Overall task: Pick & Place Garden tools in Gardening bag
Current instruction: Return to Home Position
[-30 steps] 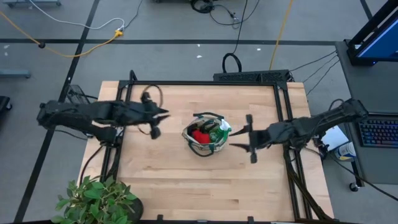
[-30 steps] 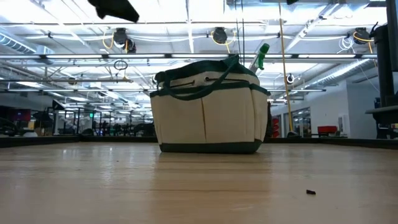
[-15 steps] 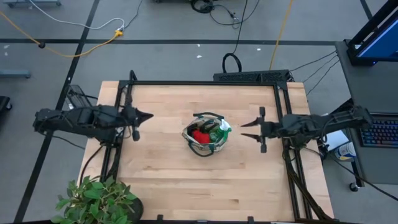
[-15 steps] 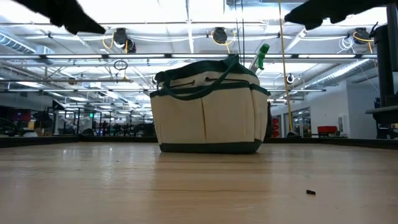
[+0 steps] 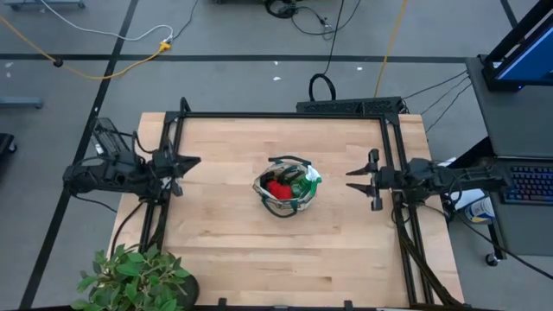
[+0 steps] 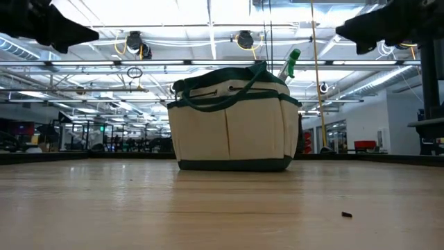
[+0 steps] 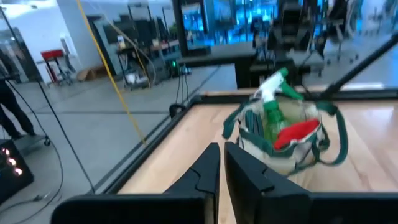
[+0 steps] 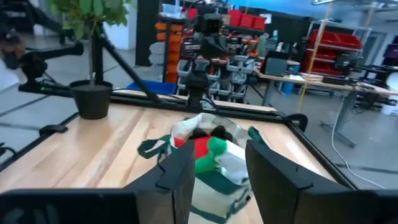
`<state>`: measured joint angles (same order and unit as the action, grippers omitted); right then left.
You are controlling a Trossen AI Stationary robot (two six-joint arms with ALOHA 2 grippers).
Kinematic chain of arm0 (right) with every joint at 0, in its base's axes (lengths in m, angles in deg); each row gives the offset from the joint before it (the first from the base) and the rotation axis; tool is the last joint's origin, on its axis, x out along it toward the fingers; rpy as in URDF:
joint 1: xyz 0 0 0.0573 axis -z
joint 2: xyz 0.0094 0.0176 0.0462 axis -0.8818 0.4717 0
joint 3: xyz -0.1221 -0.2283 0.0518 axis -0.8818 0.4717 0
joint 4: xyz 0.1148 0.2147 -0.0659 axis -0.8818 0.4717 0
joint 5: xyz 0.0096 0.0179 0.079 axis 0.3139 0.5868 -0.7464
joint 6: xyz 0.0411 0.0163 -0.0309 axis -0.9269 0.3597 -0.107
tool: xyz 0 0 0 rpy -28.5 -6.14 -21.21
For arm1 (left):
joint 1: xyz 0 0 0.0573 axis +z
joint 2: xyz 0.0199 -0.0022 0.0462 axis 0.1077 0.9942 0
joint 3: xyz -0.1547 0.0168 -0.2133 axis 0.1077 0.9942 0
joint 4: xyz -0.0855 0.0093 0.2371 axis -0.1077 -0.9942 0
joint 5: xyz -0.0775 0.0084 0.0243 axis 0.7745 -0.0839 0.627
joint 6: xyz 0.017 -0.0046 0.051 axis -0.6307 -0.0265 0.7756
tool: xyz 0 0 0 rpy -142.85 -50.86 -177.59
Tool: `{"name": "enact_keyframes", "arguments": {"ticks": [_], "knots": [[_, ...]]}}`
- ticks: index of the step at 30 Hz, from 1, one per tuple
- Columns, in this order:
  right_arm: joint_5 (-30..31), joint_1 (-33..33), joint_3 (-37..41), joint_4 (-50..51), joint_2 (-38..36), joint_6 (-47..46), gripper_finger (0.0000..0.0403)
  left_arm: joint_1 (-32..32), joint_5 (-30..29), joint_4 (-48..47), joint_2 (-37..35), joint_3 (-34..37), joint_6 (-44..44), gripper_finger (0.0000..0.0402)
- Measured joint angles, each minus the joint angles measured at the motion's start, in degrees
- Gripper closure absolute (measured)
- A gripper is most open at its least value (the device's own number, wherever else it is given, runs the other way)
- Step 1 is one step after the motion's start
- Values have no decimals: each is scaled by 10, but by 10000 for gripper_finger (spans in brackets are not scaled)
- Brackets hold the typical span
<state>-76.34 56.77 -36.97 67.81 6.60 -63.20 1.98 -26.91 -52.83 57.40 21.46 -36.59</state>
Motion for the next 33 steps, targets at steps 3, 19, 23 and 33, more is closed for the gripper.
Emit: {"name": "enact_keyframes", "arguments": {"ticks": [3, 19, 23, 33], "knots": [[0, 11, 24, -1, -29, -10, 271, 0, 0, 4, -30, 16, 0, 371], [0, 60, 143, -65, -137, 8, 271, 0, 5, 87, -32, 114, -17, 371], [0, 72, 153, -64, -151, -2, 271, 0, 6, 108, -32, 134, -18, 371], [0, 91, 157, -61, -155, 0, 271, 0, 7, 157, -32, 175, -20, 371]]}}
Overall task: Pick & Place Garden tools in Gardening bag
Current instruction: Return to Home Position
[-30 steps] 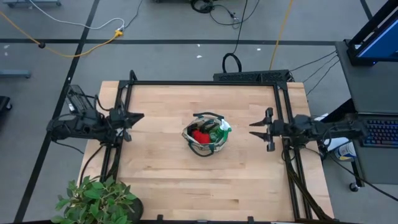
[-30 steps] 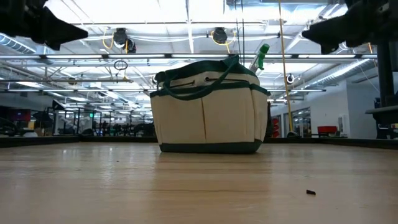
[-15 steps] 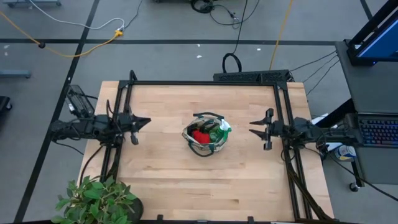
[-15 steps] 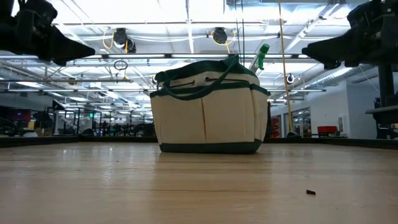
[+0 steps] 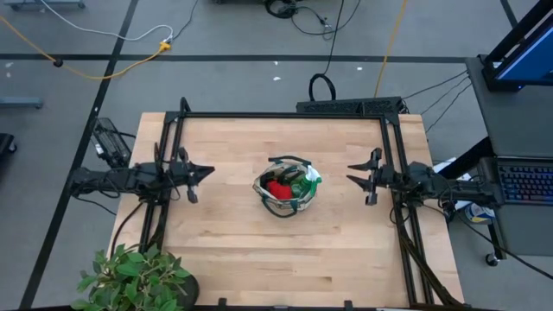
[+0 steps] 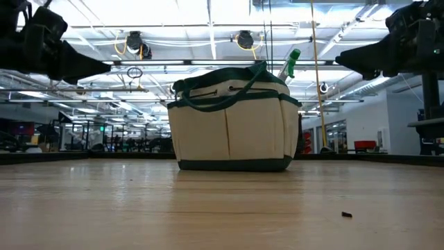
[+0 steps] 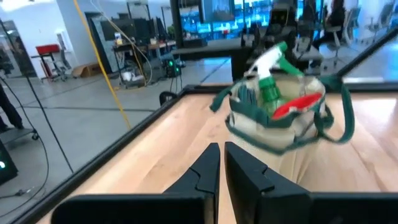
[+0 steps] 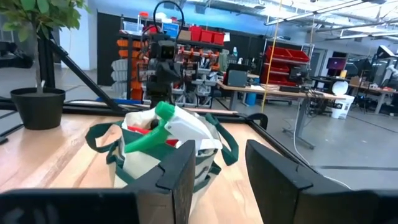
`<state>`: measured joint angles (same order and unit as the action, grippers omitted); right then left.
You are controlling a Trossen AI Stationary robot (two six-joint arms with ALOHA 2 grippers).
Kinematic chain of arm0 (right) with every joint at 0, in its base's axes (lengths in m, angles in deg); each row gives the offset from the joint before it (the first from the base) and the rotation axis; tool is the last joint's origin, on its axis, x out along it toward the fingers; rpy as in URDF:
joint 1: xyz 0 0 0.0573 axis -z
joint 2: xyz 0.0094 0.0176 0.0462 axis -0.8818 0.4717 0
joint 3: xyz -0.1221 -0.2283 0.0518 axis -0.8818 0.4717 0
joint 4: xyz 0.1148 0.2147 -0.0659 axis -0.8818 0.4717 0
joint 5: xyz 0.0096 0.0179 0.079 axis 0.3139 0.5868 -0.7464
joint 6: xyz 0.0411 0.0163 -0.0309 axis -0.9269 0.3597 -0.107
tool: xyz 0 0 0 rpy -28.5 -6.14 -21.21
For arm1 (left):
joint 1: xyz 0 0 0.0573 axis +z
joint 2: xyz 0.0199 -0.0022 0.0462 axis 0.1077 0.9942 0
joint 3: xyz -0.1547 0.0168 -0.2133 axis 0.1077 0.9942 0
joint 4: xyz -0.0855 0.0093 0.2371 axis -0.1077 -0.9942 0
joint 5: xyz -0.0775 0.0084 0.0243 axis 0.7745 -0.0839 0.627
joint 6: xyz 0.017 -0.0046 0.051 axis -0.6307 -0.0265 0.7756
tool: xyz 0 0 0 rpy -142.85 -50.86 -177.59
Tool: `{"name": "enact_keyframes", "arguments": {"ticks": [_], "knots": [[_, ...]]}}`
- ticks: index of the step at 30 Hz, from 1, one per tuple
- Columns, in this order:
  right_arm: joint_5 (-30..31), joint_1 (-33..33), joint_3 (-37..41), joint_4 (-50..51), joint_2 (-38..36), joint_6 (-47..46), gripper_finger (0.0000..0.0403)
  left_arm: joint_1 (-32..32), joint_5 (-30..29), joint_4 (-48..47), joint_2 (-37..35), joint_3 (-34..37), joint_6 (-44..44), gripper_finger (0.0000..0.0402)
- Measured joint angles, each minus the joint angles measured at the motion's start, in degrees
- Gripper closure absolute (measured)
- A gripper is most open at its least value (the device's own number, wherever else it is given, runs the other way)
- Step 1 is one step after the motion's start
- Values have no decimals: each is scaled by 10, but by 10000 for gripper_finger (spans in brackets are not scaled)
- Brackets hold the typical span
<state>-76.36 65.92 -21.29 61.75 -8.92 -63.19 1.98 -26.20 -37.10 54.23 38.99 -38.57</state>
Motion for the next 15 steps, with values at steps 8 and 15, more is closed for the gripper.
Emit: {"name": "enact_keyframes", "arguments": {"ticks": [8, 15], "knots": [[2, 0, 1, 4, 1, 2, 271, 0, 38, 24, 1, 7, 5, 371], [2, 0, 1, 6, 1, 2, 271, 0, 63, 40, 1, 10, 8, 371]]}}
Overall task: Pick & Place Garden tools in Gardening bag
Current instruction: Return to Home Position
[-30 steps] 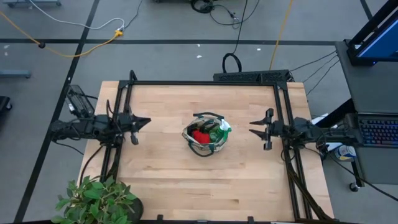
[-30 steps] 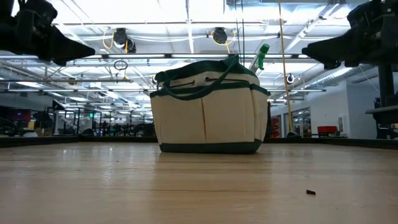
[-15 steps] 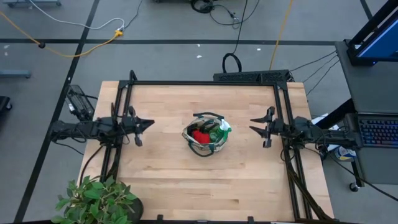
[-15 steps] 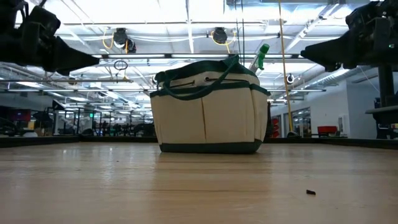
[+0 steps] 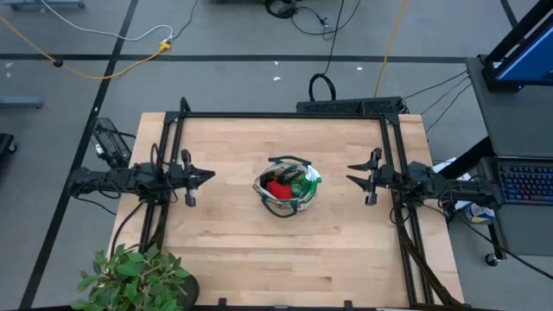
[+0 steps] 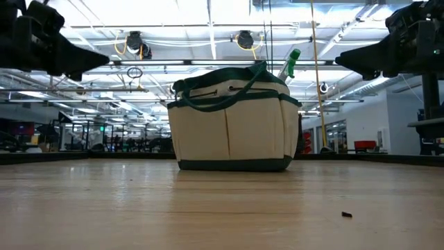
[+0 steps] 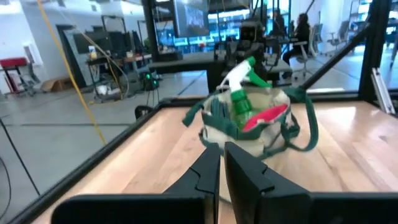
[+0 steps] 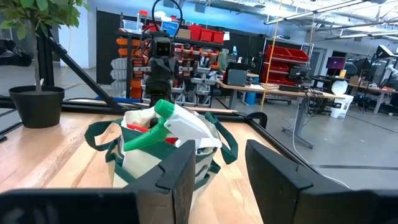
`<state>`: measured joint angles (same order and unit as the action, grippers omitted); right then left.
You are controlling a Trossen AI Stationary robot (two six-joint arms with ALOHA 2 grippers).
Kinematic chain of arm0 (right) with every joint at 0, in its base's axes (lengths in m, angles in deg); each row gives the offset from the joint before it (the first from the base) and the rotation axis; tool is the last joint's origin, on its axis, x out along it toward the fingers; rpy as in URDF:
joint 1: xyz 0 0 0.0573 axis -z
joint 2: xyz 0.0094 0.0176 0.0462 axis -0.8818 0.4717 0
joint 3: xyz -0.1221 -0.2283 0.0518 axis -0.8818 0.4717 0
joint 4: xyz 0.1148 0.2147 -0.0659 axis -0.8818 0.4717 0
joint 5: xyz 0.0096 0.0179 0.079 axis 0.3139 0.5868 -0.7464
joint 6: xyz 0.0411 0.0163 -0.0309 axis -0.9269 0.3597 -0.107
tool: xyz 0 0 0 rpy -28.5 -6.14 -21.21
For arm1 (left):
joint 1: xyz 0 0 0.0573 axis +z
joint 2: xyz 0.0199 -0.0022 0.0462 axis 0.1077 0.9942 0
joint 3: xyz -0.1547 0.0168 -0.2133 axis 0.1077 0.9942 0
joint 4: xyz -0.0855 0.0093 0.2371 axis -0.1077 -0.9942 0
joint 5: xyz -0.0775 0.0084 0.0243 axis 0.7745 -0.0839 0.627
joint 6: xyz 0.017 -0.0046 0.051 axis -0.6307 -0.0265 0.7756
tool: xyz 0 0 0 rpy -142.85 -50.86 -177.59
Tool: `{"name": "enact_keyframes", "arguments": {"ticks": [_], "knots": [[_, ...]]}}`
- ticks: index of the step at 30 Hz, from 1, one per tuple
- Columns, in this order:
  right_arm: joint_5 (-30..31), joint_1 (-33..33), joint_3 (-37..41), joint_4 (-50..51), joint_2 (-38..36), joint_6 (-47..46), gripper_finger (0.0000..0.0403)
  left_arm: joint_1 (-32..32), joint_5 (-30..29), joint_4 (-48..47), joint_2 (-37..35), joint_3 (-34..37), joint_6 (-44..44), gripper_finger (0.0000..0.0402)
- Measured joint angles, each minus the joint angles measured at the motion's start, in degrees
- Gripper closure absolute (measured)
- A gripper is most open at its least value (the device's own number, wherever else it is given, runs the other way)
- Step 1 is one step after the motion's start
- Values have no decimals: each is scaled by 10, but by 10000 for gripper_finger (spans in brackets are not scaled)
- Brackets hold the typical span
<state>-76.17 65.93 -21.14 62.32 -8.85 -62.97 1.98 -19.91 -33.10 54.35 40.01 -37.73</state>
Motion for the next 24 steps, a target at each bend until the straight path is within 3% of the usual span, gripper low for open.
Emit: {"name": "enact_keyframes", "arguments": {"ticks": [7, 14, 24], "knots": [[-1, 0, 0, 0, 0, 0, 271, 0, 8, 17, 0, 0, 23, 371], [-2, 0, 0, 0, 0, 0, 271, 0, 90, 23, 9, 16, 16, 371], [-1, 0, 0, 0, 1, 0, 271, 0, 82, 20, 11, 16, 14, 371]]}}
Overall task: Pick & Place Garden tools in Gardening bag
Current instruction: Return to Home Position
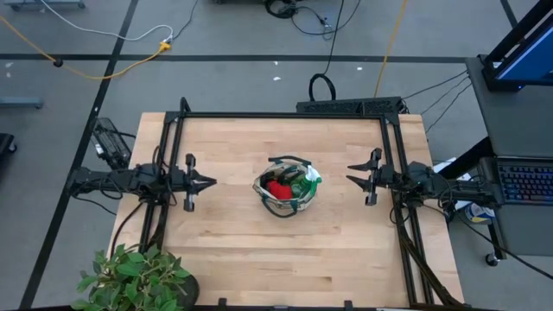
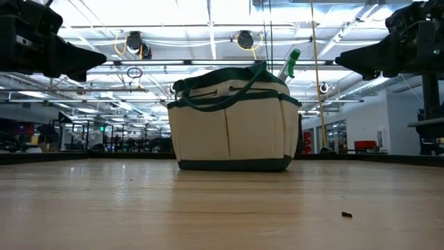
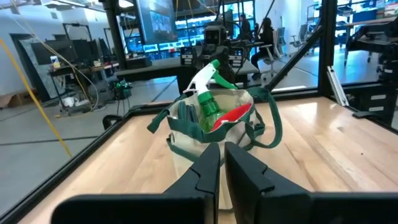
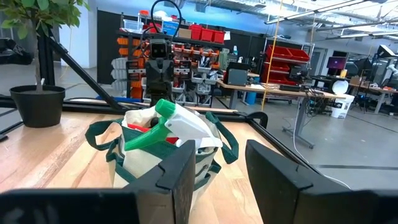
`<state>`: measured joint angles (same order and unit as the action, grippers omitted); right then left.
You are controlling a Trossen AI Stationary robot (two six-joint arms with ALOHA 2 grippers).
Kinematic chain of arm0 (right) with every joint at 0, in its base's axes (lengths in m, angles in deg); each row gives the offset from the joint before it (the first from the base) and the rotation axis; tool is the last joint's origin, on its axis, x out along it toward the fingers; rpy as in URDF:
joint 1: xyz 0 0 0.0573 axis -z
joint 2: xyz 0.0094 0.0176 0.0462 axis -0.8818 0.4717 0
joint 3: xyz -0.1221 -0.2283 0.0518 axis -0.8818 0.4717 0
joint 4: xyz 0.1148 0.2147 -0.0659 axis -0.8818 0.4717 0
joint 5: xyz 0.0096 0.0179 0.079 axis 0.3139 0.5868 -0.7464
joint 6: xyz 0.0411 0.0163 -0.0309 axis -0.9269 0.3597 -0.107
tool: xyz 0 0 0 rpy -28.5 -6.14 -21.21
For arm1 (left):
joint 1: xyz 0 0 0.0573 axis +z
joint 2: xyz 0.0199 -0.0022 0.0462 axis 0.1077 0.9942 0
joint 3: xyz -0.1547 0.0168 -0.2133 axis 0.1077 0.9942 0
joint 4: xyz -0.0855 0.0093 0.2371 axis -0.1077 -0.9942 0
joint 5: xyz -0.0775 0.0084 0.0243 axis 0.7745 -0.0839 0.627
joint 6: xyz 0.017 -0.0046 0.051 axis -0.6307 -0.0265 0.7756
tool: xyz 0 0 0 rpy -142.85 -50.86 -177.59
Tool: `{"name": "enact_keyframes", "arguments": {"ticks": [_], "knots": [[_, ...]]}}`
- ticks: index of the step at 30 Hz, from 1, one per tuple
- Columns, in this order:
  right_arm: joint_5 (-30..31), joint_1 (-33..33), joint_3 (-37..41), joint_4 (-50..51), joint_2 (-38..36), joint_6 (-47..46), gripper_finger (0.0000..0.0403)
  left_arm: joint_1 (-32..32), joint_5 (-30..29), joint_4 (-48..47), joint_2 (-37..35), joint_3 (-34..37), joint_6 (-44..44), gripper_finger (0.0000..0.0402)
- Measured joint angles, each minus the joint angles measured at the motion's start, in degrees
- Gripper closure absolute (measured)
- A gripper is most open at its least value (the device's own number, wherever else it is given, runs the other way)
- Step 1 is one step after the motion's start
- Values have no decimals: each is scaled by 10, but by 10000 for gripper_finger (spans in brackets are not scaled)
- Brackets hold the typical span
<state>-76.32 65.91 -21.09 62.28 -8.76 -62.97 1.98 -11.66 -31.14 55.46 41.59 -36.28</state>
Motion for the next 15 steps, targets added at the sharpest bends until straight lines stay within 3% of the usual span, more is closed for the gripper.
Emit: {"name": "enact_keyframes", "arguments": {"ticks": [15], "knots": [[0, 0, 0, 0, 0, 0, 271, 0, -4, 32, 0, 2, -4, 371]]}}
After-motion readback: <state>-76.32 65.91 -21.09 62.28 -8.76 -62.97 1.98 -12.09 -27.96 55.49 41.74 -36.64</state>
